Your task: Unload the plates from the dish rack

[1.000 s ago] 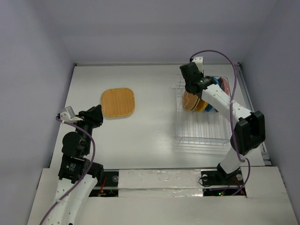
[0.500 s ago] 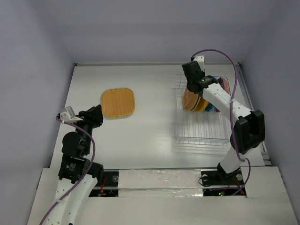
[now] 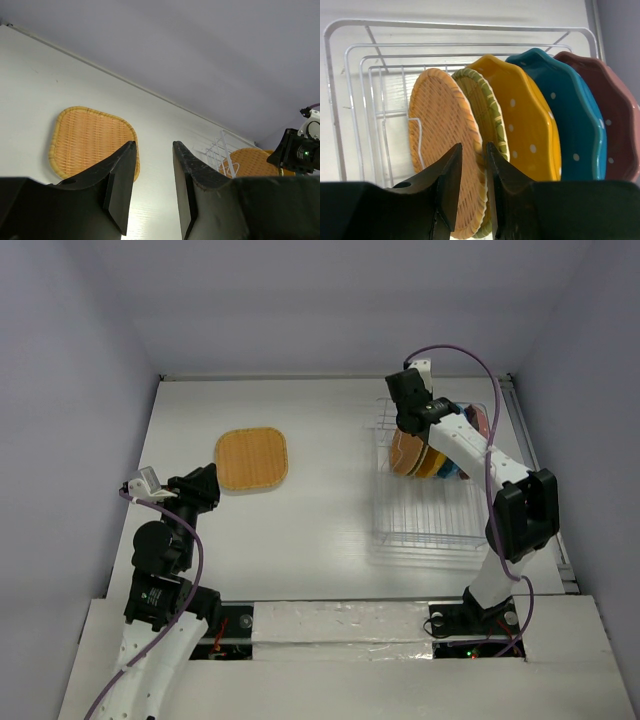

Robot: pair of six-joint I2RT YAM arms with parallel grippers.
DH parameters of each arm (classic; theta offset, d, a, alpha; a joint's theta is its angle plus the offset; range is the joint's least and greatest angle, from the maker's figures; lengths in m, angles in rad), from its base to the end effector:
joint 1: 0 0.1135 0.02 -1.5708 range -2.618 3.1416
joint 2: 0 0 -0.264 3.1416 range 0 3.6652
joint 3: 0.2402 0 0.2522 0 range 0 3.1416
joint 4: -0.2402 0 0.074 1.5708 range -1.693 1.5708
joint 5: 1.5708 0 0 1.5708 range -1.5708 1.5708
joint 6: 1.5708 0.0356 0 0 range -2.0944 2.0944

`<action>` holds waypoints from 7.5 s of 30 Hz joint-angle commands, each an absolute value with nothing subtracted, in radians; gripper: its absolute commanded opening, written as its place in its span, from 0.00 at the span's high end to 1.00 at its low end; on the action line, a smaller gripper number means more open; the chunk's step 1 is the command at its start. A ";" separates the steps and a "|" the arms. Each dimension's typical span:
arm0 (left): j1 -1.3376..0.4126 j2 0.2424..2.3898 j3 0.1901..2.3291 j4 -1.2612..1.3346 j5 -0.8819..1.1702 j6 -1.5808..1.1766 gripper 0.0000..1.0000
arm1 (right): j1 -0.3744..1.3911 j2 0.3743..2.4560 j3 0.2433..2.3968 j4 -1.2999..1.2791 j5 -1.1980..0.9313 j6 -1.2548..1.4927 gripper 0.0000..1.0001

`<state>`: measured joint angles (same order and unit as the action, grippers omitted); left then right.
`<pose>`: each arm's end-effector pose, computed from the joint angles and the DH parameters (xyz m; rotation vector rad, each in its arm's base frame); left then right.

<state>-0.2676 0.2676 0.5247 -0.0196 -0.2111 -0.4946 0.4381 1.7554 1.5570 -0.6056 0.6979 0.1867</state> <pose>0.0915 -0.0173 0.3292 -0.3320 1.3148 -0.5031 0.3635 0.1450 0.3106 0.0440 2.1953 -0.4829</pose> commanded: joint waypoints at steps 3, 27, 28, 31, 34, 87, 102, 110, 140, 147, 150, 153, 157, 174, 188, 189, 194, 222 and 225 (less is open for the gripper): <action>-0.272 0.265 0.534 0.023 -0.207 -0.488 0.68 | 0.431 1.755 1.559 -0.560 0.644 0.186 0.68; -0.272 0.262 0.534 0.023 -0.207 -0.486 0.68 | 0.388 1.617 1.523 -0.414 0.552 0.175 1.00; -0.272 0.262 0.534 0.023 -0.207 -0.486 0.68 | 0.388 1.617 1.541 -0.426 0.560 0.164 1.00; -0.272 0.265 0.532 0.023 -0.207 -0.488 0.68 | 0.388 1.609 1.600 -0.485 0.587 0.160 1.00; -0.272 0.267 0.532 0.025 -0.207 -0.488 0.68 | 0.414 1.550 1.629 -0.491 0.594 0.164 1.00; -0.262 0.242 0.528 0.032 -0.207 -0.489 0.65 | 0.787 2.240 1.986 -0.222 0.175 0.750 0.02; -0.262 0.232 0.528 0.029 -0.207 -0.491 0.65 | 0.602 1.539 1.406 -0.322 0.514 0.465 1.00; -0.262 0.238 0.529 0.031 -0.207 -0.489 0.65 | 0.402 1.321 1.173 -0.356 0.426 0.379 0.81; -0.262 0.250 0.529 0.031 -0.207 -0.491 0.65 | 0.362 1.401 1.147 -0.374 0.558 0.408 0.68; -0.262 0.250 0.528 0.032 -0.207 -0.491 0.65 | 0.362 1.453 1.152 -0.388 0.584 0.419 0.68; -0.262 0.255 0.528 0.032 -0.207 -0.491 0.65 | 0.362 1.422 1.124 -0.351 0.571 0.413 0.68; -0.262 0.258 0.526 0.035 -0.207 -0.494 0.65 | 0.362 1.436 1.137 -0.348 0.560 0.397 0.68; -0.262 0.259 0.526 0.035 -0.207 -0.494 0.65 | 0.362 1.523 1.164 -0.341 0.584 0.387 0.70; -0.262 0.264 0.523 0.043 -0.207 -0.494 0.65 | 0.382 1.393 1.345 -0.403 0.684 0.244 1.00; -0.262 0.258 0.525 0.041 -0.207 -0.495 0.65 | 0.586 1.425 1.338 -0.011 0.126 0.596 1.00; -0.262 0.256 0.525 0.040 -0.207 -0.495 0.65 | 0.604 1.487 1.342 0.045 0.109 0.630 1.00; -0.262 0.258 0.525 0.040 -0.207 -0.494 0.65 | 0.702 1.719 1.437 0.222 -0.035 0.820 1.00; -0.253 0.264 0.523 0.046 -0.207 -0.497 0.65 | 0.801 2.198 1.709 0.046 -0.022 0.890 0.16; -0.253 0.262 0.522 0.046 -0.207 -0.499 0.65 | 0.801 2.151 1.695 -0.033 0.050 0.816 0.07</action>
<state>-0.2600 0.2539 0.5240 -0.0166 -0.2111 -0.4957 0.7937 2.2383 1.6737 0.0803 -0.0383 0.9318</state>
